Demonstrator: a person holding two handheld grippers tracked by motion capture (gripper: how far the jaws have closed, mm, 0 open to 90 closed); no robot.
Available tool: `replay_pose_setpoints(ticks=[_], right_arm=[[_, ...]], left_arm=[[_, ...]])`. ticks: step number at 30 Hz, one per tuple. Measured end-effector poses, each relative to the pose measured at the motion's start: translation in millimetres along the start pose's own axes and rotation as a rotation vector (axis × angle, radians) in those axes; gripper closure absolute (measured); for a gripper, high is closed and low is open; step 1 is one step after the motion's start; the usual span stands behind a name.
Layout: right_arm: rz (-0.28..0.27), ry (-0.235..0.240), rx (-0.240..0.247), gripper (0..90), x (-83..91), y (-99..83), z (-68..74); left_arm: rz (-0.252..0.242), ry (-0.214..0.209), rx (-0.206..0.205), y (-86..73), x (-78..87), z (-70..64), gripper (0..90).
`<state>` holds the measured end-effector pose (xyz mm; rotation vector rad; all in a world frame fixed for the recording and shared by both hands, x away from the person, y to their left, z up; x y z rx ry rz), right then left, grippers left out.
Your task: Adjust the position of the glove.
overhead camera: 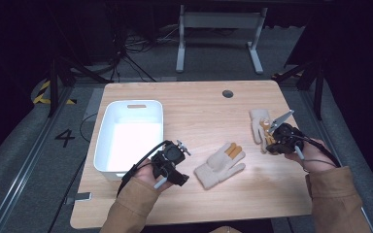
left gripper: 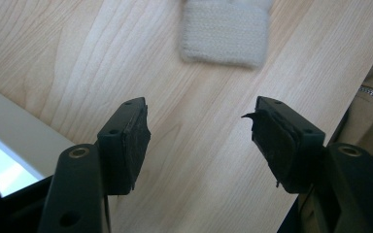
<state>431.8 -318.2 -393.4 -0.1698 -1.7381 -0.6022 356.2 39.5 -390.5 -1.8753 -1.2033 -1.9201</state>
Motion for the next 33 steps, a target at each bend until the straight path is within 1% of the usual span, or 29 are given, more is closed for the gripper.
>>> replay_pose_setpoints(ticks=[2, 4, 5, 7, 8, 9, 11, 13, 15, 17, 19, 22, 23, 25, 27, 28, 29, 30, 31, 33], right_arm=[[-0.003, -0.003, -0.004, 89.4, -1.8, 0.8, 0.5], [-0.011, -0.010, 0.002, 89.4, -3.0, 2.3, 0.9], [-0.024, -0.005, -0.001, 89.4, -2.7, 3.9, 1.8], [-0.062, 0.000, 0.010, 89.4, -3.4, 7.6, 2.9], [-0.078, -0.002, 0.004, 89.4, -3.3, 10.1, 4.1], [-0.099, -0.001, 0.007, 89.4, -4.0, 13.5, 5.0], [-0.122, 0.000, 0.013, 89.4, -5.5, 18.7, 7.9], [-0.137, -0.004, 0.022, 89.4, -6.4, 22.7, 10.0], [-0.152, 0.002, 0.025, 89.4, -7.2, 27.5, 13.0], [-0.153, 0.006, 0.040, 89.3, -8.9, 30.7, 14.7], [-0.159, 0.001, 0.044, 89.3, -11.1, 34.7, 16.0], [-0.194, 0.000, 0.049, 89.3, -14.9, 42.1, 16.6], [-0.209, 0.006, 0.040, 89.3, -16.6, 45.0, 16.4], [-0.228, -0.008, 0.037, 89.3, -21.6, 51.3, 15.7], [-0.229, -0.003, 0.037, 89.3, -25.7, 56.7, 16.3], [-0.229, -0.004, 0.041, 89.3, -27.1, 58.8, 16.8], [-0.232, -0.001, 0.053, 89.3, -29.0, 61.5, 17.0], [-0.229, 0.003, 0.060, 89.3, -31.4, 64.9, 17.9], [-0.229, 0.005, 0.062, 89.3, -32.7, 66.9, 18.4], [-0.228, 0.007, 0.066, 89.2, -35.1, 70.1, 19.2]], left_arm=[[-0.003, 0.003, 0.003, 0.2, 0.7, 0.3, 38.2], [-0.008, 0.002, 0.005, 0.7, 0.9, -0.1, 38.0], [-0.009, 0.001, 0.001, 0.9, 1.1, -0.2, 37.9], [-0.016, -0.001, -0.003, 1.0, 2.2, -1.5, 37.6], [-0.019, -0.002, -0.004, 1.0, 2.9, -2.6, 37.4], [-0.022, -0.004, -0.002, 0.9, 3.4, -3.7, 37.2], [-0.026, -0.004, -0.011, 1.1, 4.8, -4.6, 36.9], [-0.019, -0.010, -0.013, 0.5, 5.6, -6.9, 36.8], [-0.011, -0.011, -0.024, -0.2, 5.9, -9.2, 36.6], [-0.006, -0.011, -0.025, -1.1, 6.2, -11.2, 36.3], [-0.004, -0.016, -0.020, -2.2, 6.3, -13.1, 35.8], [0.000, -0.012, -0.020, -4.0, 6.8, -13.4, 35.2], [-0.001, -0.011, -0.012, -4.8, 6.6, -13.7, 35.0], [0.004, -0.004, -0.004, -7.4, 6.8, -14.3, 34.3], [0.010, -0.003, -0.005, -9.8, 7.6, -15.8, 34.1], [0.010, -0.003, 0.000, -11.2, 7.9, -16.7, 34.1], [0.014, -0.002, -0.004, -12.4, 8.7, -16.6, 34.1], [0.013, -0.001, 0.004, -13.4, 8.9, -17.1, 33.9], [0.013, 0.004, 0.004, -14.6, 9.1, -17.0, 33.9], [0.019, -0.001, 0.006, -15.9, 9.1, -17.2, 33.7]])
Point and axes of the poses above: each handheld gripper's, and its own axes: x roughly backward along the jaws, y roughly out of its top, z roughly to its left, the point moved 3 cm from there along -x, roughly forward along the jaws, and after that the axes turned 7 degrees about x, right-handed, at the moved point
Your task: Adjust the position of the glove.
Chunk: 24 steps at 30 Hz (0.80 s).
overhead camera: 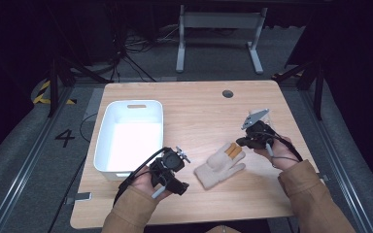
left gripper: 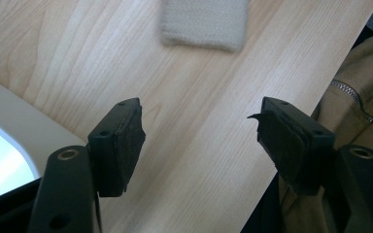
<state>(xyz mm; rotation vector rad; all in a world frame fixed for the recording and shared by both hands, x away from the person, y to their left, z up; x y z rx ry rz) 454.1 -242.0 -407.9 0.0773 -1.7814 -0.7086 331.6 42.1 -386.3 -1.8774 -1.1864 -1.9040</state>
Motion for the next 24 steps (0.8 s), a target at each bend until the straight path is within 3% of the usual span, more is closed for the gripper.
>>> replay_pose_setpoints(ticks=[7, 11, 24], right_arm=[[-0.007, 0.018, 0.015, 89.1, -22.5, 9.7, 0.5], [-0.004, 0.018, -0.004, 89.0, -33.7, 9.9, -2.0], [0.001, 0.015, -0.022, 88.7, -52.9, 6.9, -2.5]], left_arm=[[-0.002, 0.009, 0.013, -6.0, 0.9, 1.1, 32.9], [0.003, 0.014, 0.015, -7.1, 0.1, 0.6, 32.6], [0.019, 0.008, 0.018, -7.4, -2.9, 1.2, 32.2]])
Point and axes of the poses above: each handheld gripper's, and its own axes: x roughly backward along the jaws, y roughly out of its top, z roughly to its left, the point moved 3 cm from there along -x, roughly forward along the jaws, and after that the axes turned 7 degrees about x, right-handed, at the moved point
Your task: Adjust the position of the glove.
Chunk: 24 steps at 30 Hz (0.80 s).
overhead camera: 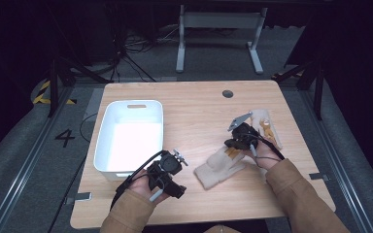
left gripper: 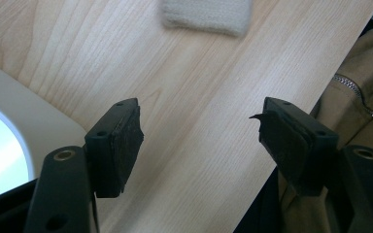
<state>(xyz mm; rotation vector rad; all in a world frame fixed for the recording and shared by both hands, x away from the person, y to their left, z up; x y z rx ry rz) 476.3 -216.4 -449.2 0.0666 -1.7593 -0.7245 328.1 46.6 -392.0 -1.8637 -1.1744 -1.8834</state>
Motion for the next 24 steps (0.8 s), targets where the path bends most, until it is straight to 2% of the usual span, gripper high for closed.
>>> replay_pose_setpoints(ticks=[12, 18, 24], right_arm=[[0.036, 0.009, 0.005, 88.9, -10.6, -3.1, 2.0], [0.057, 0.011, 0.006, 88.9, -5.5, -7.9, 4.9], [0.078, 0.009, 0.007, 88.9, 1.9, -16.8, 10.2]], left_arm=[[0.003, 0.003, -0.008, 2.0, -1.7, 0.6, 31.8], [0.001, -0.004, -0.015, 6.3, -3.0, -0.7, 31.8], [0.010, -0.016, -0.042, 15.3, -7.1, -2.1, 31.8]])
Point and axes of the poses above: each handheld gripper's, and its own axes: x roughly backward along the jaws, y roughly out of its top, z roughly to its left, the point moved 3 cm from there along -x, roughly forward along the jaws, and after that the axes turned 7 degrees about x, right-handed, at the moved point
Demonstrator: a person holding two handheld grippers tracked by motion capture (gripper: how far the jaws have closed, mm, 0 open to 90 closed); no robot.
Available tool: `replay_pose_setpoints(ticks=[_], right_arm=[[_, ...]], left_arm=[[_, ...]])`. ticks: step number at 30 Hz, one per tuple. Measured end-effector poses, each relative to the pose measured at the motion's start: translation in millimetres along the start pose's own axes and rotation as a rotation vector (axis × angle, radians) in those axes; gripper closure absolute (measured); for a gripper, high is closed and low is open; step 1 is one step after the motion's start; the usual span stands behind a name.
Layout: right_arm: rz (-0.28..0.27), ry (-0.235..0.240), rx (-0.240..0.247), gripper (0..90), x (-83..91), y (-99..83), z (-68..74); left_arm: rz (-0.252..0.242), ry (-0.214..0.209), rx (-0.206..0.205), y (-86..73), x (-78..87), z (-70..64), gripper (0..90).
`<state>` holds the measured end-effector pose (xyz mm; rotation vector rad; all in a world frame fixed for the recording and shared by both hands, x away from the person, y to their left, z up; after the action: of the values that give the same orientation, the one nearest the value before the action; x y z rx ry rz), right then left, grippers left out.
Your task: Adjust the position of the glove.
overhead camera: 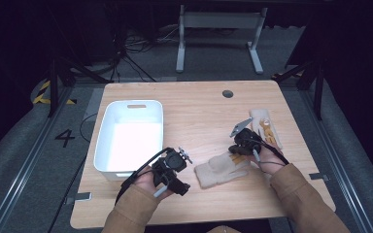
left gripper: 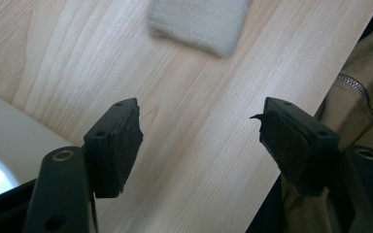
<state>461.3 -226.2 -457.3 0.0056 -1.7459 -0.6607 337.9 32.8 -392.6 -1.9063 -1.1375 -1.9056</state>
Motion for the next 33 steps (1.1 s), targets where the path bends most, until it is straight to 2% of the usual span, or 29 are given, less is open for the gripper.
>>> replay_pose_setpoints(ticks=[4, 18, 27, 33], right_arm=[[0.006, 0.005, -0.004, 88.9, 4.2, -7.8, 3.1], [0.030, 0.022, -0.025, 88.8, 16.6, -27.7, 16.3], [-0.044, 0.004, -0.039, 88.9, 33.6, -27.6, 16.6], [-0.113, -0.037, -0.068, 88.8, 47.8, -28.2, 11.2]], left_arm=[[0.002, -0.006, -0.021, 6.9, -2.8, -1.5, 31.5], [-0.001, -0.019, -0.048, 25.7, -8.0, -2.5, 31.6], [-0.007, -0.022, -0.040, 28.8, -9.5, 0.1, 31.7], [-0.030, -0.018, -0.020, 29.8, -6.9, 3.9, 31.7]])
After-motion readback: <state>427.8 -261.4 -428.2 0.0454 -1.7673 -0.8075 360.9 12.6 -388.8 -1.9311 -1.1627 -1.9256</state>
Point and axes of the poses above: each handheld gripper's, and its own axes: x roughly backward along the jaws, y roughly out of its top, z roughly to its left, the point moved 3 cm from there along -x, roughly forward along the jaws, and after that the axes turned 7 degrees about x, right-handed, at the moved point
